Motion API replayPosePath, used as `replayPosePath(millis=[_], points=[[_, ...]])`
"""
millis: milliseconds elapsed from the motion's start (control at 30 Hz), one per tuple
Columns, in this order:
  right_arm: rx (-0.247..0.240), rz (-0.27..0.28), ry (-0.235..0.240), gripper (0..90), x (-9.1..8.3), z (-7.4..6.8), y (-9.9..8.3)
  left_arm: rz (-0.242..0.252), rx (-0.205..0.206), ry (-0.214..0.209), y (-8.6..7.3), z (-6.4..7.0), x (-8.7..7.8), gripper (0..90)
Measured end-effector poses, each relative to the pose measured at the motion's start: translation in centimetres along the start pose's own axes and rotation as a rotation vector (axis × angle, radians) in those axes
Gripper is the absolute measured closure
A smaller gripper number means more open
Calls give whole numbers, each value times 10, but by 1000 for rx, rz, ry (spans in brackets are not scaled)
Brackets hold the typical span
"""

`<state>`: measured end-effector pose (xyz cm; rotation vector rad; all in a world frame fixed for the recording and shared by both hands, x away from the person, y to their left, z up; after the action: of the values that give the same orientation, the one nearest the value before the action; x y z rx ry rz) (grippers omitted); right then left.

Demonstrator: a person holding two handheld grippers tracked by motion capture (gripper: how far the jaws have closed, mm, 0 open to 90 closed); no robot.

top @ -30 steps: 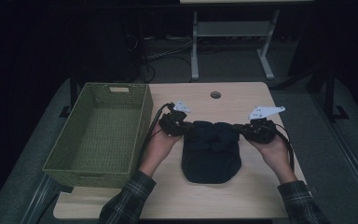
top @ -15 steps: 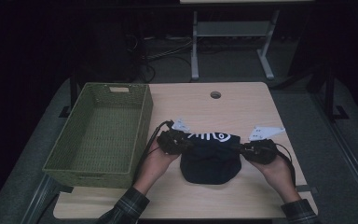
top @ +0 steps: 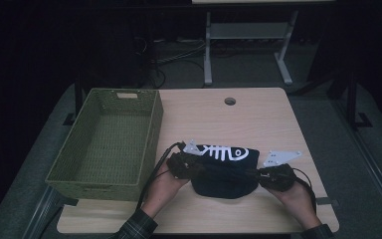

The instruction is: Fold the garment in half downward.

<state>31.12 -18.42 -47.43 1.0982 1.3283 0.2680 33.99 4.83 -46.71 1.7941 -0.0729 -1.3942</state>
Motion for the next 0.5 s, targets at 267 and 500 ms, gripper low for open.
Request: replayPosePath(millis=[267,500], points=[[12,-3,15,787,1,-7,-8,-9,-14,-3,-9,7,-1,785],[12,53,22,645,-13,-15,1,34,-24,6,-5,8,-20,663]])
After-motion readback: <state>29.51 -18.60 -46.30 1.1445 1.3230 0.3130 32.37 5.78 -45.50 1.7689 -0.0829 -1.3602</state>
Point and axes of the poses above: each handheld gripper's, and its own axes: x roughly forward along the jaws, y roughly out of its top, z roughly to its right, the point moved 6 cm from there along x, roughly forward along the jaws, and after that the axes turned 8 degrees about y, right-handed, at the moved point
